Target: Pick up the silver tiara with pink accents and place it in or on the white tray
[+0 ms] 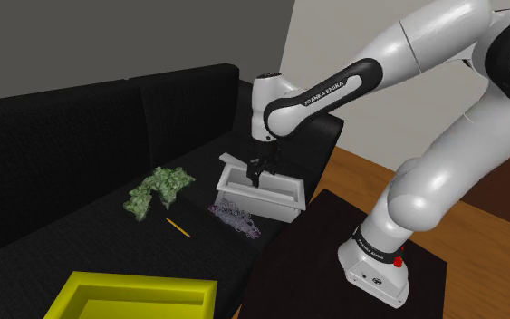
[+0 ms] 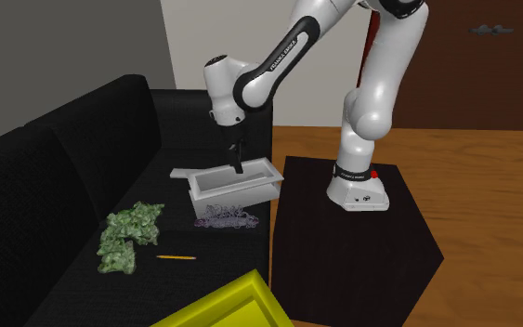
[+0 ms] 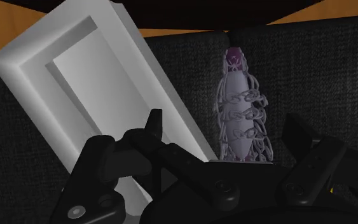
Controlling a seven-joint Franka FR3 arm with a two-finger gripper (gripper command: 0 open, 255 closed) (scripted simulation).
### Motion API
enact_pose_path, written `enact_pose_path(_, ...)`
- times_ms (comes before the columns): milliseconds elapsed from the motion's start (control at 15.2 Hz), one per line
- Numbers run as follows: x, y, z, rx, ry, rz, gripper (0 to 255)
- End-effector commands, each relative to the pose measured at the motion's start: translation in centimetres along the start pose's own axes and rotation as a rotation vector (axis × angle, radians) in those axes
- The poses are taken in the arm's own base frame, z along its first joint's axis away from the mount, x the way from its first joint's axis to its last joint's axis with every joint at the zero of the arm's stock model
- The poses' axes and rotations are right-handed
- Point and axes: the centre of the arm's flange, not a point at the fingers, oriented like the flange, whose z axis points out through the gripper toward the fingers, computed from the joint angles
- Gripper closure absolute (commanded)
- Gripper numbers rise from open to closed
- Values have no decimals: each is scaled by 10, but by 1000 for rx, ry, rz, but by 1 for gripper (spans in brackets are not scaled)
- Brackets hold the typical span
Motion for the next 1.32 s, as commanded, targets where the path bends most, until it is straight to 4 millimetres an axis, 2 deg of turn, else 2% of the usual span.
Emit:
enact_pose_path(0, 13, -11, 20, 5, 6, -4, 0)
enact_pose_path(594, 78, -58, 104, 21, 29, -21, 0)
enact_pose_path(1122, 82, -61, 147, 22, 30, -22, 0)
enact_pose_path(1254, 82, -61, 147, 22, 30, -22, 0)
